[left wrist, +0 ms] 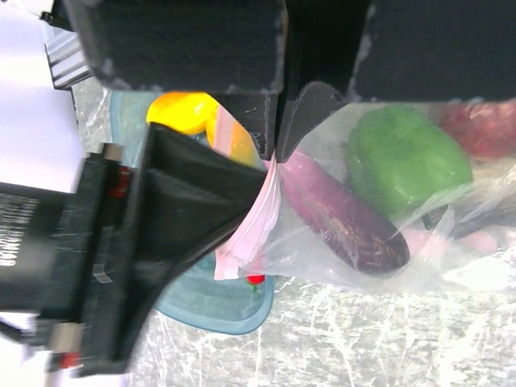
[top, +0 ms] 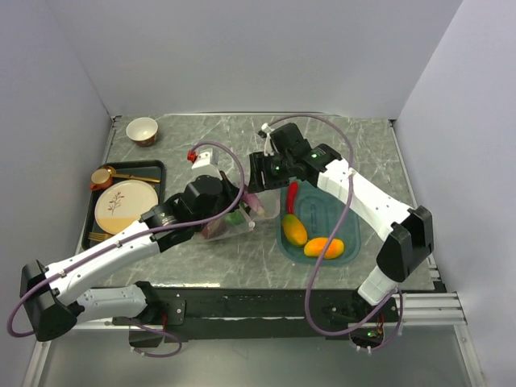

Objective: Place the food in the zip-top bag and seal the zipper
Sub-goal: Place the fake vegetable in the zipper food storage bag, then pick up the fake fruit from the bin.

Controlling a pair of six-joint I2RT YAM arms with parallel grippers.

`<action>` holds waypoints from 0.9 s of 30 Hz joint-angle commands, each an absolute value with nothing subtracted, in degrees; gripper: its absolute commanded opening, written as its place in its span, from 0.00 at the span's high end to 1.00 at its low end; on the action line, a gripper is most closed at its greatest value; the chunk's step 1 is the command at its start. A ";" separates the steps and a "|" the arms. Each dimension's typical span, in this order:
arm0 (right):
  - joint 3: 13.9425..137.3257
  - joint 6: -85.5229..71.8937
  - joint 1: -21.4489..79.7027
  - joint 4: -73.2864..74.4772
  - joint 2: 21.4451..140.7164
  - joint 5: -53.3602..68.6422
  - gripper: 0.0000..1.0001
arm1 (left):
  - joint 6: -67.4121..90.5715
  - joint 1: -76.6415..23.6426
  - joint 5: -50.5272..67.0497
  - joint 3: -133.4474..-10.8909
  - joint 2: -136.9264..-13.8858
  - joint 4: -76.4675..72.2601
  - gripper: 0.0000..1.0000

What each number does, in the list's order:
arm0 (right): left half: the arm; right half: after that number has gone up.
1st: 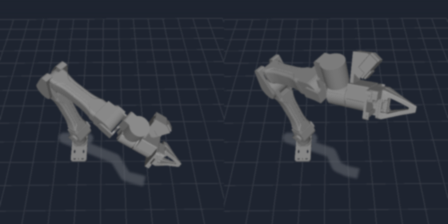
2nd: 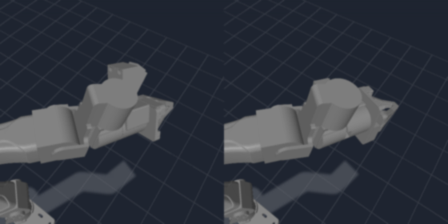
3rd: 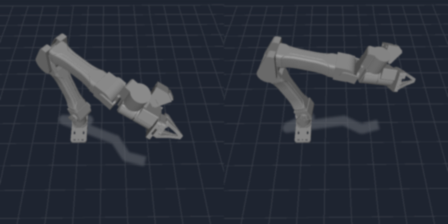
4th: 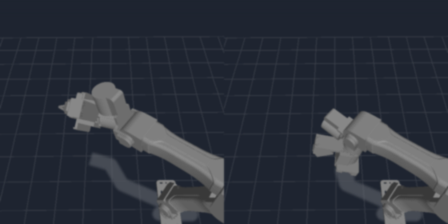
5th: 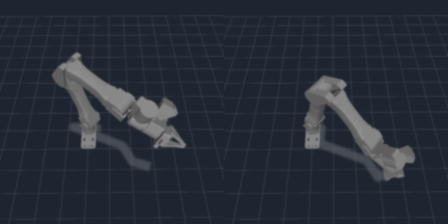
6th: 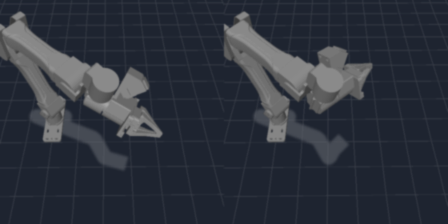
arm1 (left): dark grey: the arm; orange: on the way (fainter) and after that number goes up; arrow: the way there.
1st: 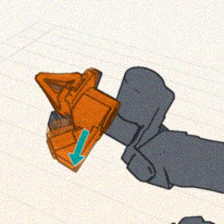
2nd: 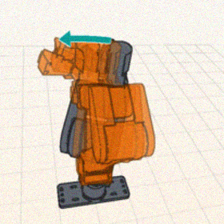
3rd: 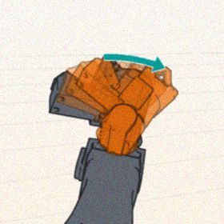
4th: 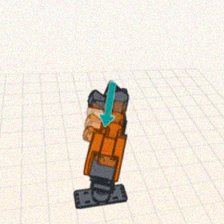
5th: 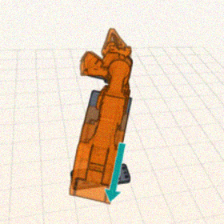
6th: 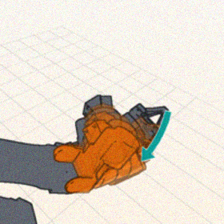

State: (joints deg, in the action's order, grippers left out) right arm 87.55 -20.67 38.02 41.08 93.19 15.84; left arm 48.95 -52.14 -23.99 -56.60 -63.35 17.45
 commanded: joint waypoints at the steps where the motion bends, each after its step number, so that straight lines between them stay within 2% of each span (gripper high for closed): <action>1: 86.83 -20.92 38.06 41.73 87.46 4.94 0.34 | 50.35 -52.12 -27.33 -56.60 -60.91 17.75 0.99; 4: 85.44 -21.27 37.27 43.15 83.78 -4.37 0.27 | 51.68 -52.03 -31.45 -55.90 -57.50 18.72 0.99; 9: 78.85 -22.41 33.50 40.09 76.30 -9.58 0.10 | 50.27 -51.24 -37.26 -56.85 -52.82 19.76 0.99; 13: 72.79 -24.43 26.30 36.83 72.51 -4.06 0.08 | 50.80 -49.49 -39.72 -61.61 -57.02 27.06 0.99; 18: 71.19 -26.01 23.56 38.49 75.14 -2.46 0.07 | 50.62 -45.97 -30.68 -61.43 -65.29 26.02 0.99; 21: 71.02 -26.45 23.38 40.60 78.13 -3.68 0.08 | 50.62 -45.97 -25.32 -59.34 -64.69 20.59 0.99; 27: 66.28 -26.02 23.20 39.91 78.93 2.17 0.08 | 48.79 -45.88 -26.36 -59.41 -64.07 20.38 0.99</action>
State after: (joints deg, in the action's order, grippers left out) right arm 68.49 -25.74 23.55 40.27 79.99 -1.89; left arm 50.37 -46.04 -26.96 -57.56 -65.67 23.03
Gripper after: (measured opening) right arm 0.919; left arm 0.022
